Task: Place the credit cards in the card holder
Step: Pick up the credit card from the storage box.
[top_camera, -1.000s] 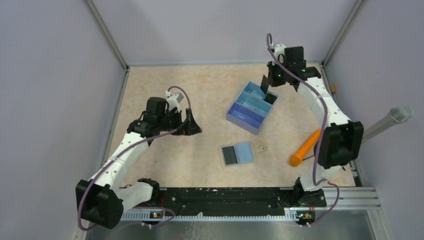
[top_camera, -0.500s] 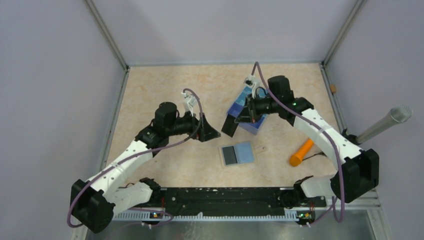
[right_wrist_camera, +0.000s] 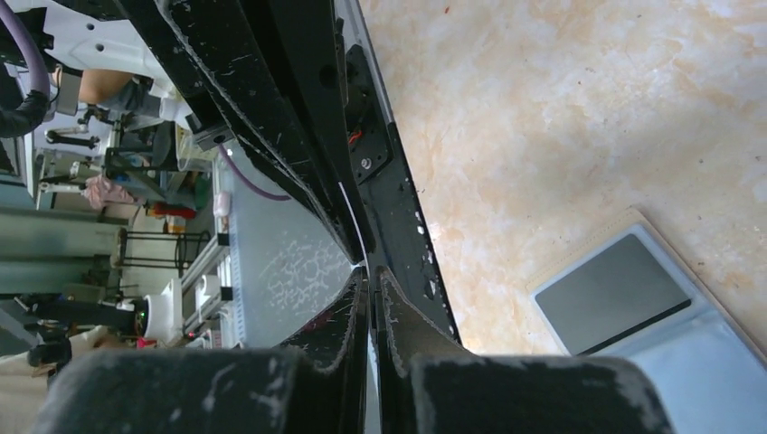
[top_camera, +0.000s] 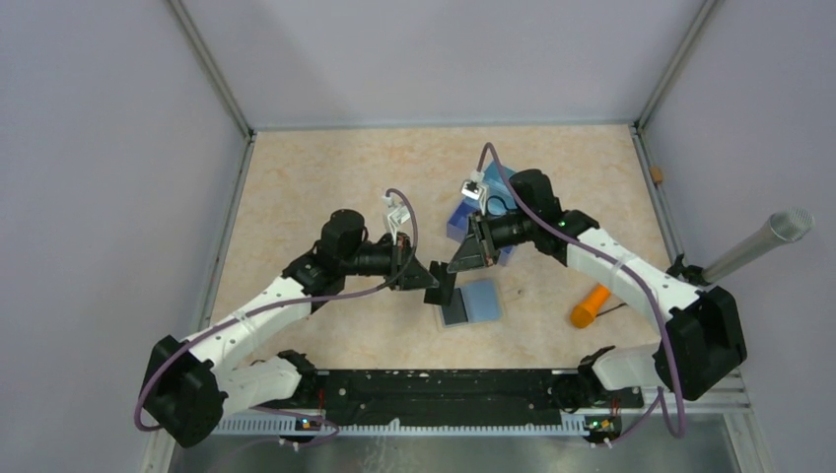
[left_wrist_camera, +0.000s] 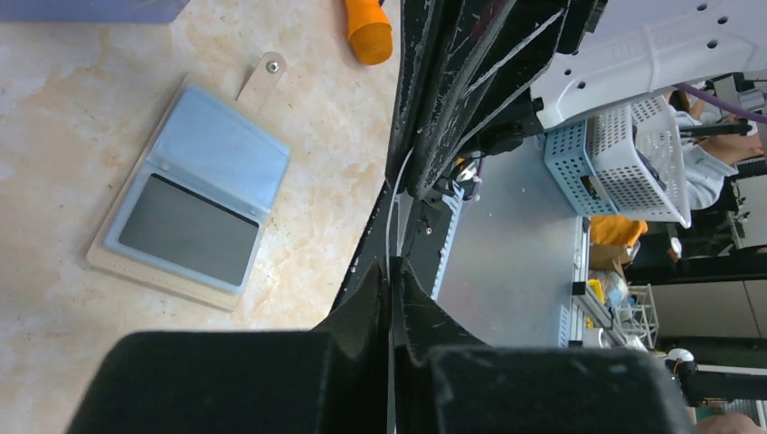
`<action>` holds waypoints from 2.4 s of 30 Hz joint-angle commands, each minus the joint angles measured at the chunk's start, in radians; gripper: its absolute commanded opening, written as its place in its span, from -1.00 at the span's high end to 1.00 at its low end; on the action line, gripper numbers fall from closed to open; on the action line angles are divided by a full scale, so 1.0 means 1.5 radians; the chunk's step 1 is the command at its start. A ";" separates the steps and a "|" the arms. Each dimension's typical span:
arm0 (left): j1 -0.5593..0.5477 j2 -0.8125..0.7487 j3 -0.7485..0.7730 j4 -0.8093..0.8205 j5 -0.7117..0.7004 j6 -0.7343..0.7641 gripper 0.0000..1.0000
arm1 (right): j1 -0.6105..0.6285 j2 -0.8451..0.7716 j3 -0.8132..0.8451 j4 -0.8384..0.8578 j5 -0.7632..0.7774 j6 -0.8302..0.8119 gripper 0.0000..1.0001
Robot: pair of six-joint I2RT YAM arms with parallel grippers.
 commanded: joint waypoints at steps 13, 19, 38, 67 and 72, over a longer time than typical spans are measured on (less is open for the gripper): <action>-0.091 0.088 -0.209 0.384 -0.319 -0.364 1.00 | -0.040 -0.117 -0.087 -0.197 0.610 0.070 -0.16; -0.133 0.210 -0.192 0.443 -0.350 -0.431 1.00 | -0.146 -0.131 -0.213 -0.137 0.616 0.101 -0.10; -0.144 0.360 -0.170 0.492 -0.337 -0.448 1.00 | -0.190 -0.030 -0.288 0.009 0.511 0.091 0.18; -0.144 0.405 -0.205 0.576 -0.314 -0.512 1.00 | -0.190 0.008 -0.299 -0.001 0.574 0.088 1.00; -0.144 0.406 -0.205 0.570 -0.316 -0.509 1.00 | -0.189 0.007 -0.300 -0.003 0.578 0.088 1.00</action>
